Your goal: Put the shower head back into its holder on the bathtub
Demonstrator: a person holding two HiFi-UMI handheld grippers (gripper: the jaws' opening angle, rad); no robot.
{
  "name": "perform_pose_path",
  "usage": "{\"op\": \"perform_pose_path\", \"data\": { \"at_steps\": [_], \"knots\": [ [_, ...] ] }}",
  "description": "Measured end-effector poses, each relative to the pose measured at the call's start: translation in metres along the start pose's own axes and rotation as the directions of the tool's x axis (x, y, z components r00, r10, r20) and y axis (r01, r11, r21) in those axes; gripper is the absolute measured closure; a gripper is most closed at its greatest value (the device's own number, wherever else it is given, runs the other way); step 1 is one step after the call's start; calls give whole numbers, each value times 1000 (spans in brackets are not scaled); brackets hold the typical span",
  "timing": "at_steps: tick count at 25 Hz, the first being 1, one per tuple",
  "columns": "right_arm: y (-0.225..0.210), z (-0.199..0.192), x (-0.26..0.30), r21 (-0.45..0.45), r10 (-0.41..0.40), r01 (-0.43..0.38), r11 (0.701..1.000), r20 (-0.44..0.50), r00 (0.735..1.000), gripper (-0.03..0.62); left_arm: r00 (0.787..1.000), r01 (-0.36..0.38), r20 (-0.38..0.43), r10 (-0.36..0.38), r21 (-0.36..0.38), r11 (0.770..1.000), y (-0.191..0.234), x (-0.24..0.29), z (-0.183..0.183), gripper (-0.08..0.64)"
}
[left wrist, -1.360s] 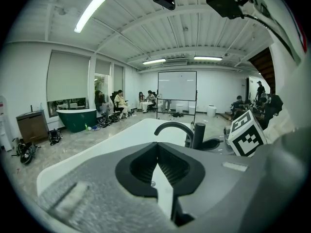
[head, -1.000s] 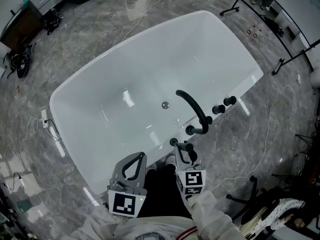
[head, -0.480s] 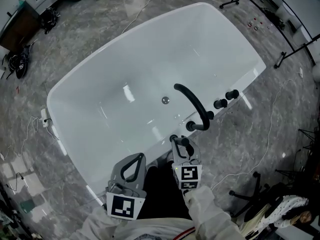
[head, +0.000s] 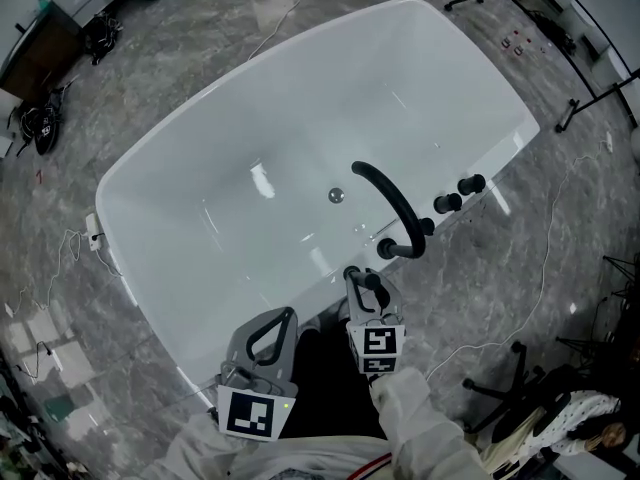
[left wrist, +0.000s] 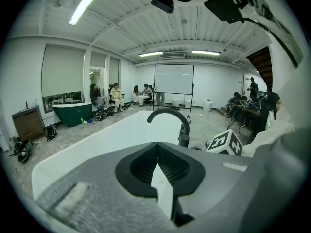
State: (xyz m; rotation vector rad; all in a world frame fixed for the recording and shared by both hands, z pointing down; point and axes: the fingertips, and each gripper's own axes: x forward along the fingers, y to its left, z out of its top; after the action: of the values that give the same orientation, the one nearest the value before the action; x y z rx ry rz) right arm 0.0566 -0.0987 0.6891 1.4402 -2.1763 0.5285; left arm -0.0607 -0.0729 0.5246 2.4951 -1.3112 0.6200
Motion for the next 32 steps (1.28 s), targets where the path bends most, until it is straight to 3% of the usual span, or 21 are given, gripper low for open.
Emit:
{"op": "perform_pose_path", "data": {
  "at_steps": [9, 19, 32],
  "knots": [
    [0, -8, 10, -10, 12, -12, 1000, -12, 1000, 456, 1000, -18, -17, 17, -26, 999, 3, 5, -12, 568],
    [-5, -15, 15, -6, 11, -11, 1000, -11, 1000, 456, 998, -59, -8, 59, -24, 998, 10, 44, -28, 568],
    [-3, -30, 22, -9, 11, -12, 1000, -34, 999, 456, 999, -44, -19, 44, -21, 999, 11, 65, -35, 568]
  ]
}}
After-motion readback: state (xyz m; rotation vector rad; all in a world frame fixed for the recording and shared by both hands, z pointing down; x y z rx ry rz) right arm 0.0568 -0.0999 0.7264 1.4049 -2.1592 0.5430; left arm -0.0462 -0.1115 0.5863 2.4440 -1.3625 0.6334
